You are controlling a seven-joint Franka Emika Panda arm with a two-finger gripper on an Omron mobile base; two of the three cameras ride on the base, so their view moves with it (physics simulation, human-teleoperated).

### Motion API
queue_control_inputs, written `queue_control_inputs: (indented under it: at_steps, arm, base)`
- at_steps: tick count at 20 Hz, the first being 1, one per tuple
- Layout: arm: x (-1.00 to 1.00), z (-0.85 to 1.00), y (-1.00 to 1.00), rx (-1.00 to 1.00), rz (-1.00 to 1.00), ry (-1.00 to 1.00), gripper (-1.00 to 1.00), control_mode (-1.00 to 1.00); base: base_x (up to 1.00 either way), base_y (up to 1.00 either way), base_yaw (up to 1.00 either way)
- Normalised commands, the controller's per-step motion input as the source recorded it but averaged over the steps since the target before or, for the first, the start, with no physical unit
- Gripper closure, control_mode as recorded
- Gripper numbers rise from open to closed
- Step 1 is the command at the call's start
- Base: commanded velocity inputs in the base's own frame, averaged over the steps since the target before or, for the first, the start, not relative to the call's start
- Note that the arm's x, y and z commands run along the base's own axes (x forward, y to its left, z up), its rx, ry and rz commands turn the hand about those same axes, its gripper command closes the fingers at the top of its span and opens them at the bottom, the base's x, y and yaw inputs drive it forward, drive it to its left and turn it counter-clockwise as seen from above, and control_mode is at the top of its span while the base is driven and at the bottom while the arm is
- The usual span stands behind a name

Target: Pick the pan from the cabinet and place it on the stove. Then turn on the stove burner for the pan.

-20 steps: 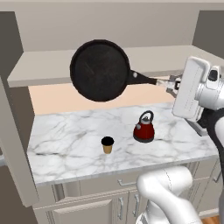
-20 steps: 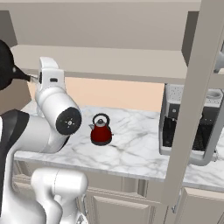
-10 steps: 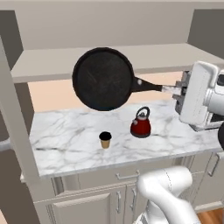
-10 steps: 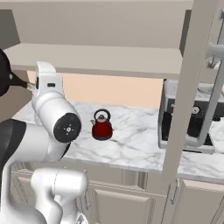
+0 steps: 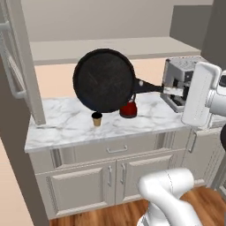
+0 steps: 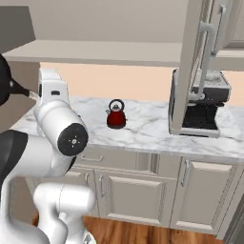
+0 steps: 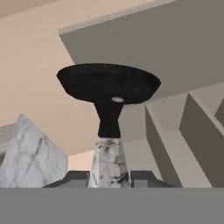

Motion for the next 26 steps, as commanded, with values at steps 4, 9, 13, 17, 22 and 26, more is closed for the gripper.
queue_control_inputs:
  at_steps: [4,9,13,17,22,26]
  arm:
    - [0.00,0.00,0.00,0.00,0.00,0.00,1.00,1.00]
    - [0.00,0.00,0.00,0.00,0.00,0.00,1.00,1.00]
    - [0.00,0.00,0.00,0.00,0.00,0.00,1.00,1.00]
    - [0.00,0.00,0.00,0.00,0.00,0.00,1.00,1.00]
    - [0.00,0.00,0.00,0.00,0.00,0.00,1.00,1.00]
    - [0.00,0.00,0.00,0.00,0.00,0.00,1.00,1.00]
  base:
    - [-0.78,-0.07,-0.06]
    - [-0.61,-0.21,-0.05]
    - [-0.68,-0.29,-0.05]
    - [-0.80,-0.29,-0.08]
    - [-0.74,-0.28,-0.17]
    - [-0.55,-0.10,-0.29]
